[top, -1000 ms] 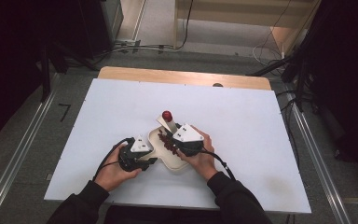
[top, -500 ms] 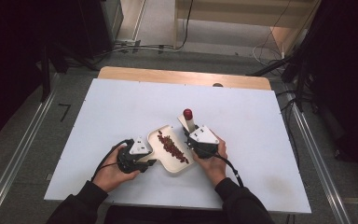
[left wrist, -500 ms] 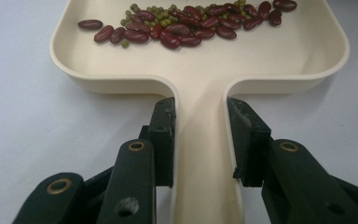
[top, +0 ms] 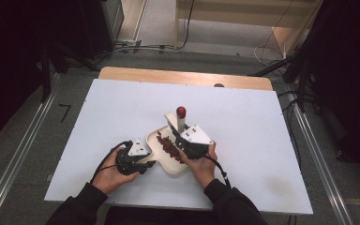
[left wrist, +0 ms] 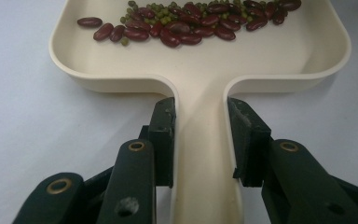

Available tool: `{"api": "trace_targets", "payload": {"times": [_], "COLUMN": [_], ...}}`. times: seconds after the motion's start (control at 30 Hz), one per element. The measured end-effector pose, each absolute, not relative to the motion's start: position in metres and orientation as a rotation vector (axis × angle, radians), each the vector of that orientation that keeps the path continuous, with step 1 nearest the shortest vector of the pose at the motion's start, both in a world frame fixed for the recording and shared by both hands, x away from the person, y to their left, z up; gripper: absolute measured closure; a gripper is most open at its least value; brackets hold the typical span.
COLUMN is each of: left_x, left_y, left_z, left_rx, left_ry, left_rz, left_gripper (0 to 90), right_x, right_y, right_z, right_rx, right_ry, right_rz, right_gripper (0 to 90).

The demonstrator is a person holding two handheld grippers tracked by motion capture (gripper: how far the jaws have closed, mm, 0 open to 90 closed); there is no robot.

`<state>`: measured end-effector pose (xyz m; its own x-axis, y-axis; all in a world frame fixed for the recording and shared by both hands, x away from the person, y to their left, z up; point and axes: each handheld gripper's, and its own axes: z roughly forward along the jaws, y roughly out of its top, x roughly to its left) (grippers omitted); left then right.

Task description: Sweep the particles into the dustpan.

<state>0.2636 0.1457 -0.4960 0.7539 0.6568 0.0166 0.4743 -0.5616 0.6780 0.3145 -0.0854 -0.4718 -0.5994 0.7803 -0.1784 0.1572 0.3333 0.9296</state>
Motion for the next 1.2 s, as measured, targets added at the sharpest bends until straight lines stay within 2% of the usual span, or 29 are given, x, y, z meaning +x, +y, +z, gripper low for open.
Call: {"api": "trace_targets", "payload": {"times": [0.17,0.3,0.53,0.73,0.97,1.07,1.2], "left_x": [0.267,0.269,0.27,0.27,0.269,0.268,0.269], "left_y": [0.156,0.157,0.156,0.157,0.157,0.154,0.152], "left_z": [-0.496,-0.497,-0.497,-0.497,-0.497,-0.497,-0.497], "left_rx": [2.267,2.264,2.276,2.275,2.281,2.282,2.283], "left_ry": [0.886,0.891,0.889,0.885,0.87,0.868,0.872], "left_rz": [0.365,0.359,0.356,0.357,0.357,0.356,0.355], "left_gripper": [66.9,66.9,66.9,66.9,66.9,66.9,66.9], "right_x": [0.345,0.353,0.333,0.319,0.326,0.329,0.324], "right_y": [-0.101,-0.097,-0.066,-0.056,-0.083,-0.096,-0.091], "right_z": [-0.479,-0.486,-0.493,-0.486,-0.474,-0.481,-0.489], "right_rx": [0.908,0.869,0.729,0.646,0.729,0.777,0.77], "right_ry": [1.961,1.994,2.09,2.119,2.02,2.019,2.044], "right_rz": [1.215,1.17,1.185,1.251,1.216,1.173,1.176], "right_gripper": [64.3,64.3,64.3,64.3,64.3,64.3,64.3]}}
